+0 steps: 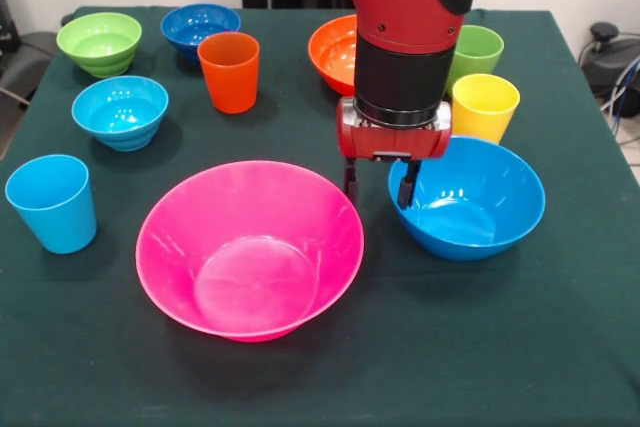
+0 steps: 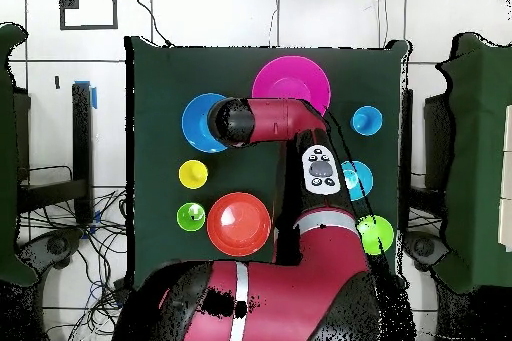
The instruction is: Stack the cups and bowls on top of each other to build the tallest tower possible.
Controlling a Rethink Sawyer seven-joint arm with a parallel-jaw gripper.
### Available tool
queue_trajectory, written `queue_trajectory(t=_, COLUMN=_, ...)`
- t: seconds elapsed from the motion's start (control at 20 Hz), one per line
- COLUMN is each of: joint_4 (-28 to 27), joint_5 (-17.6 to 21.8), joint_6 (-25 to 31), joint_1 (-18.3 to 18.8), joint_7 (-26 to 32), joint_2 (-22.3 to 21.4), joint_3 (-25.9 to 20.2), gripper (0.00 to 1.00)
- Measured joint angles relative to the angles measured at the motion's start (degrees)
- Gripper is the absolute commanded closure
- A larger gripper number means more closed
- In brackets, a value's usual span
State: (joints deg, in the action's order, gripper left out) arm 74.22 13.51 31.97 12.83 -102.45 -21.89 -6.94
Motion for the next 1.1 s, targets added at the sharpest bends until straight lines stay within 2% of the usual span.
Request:
queue_trajectory(t=0.55, joint_4=0.0, joint_5=0.0, joint_6=0.0, joint_1=1.5, joint_7=0.0, joint_2=0.0, joint_3=-0.4, gripper=0.0)
queue_trajectory(t=1.1, joint_4=0.0, joint_5=0.0, joint_6=0.0, joint_1=6.1, joint_7=0.0, joint_2=-1.9, joint_3=-2.3, gripper=0.0)
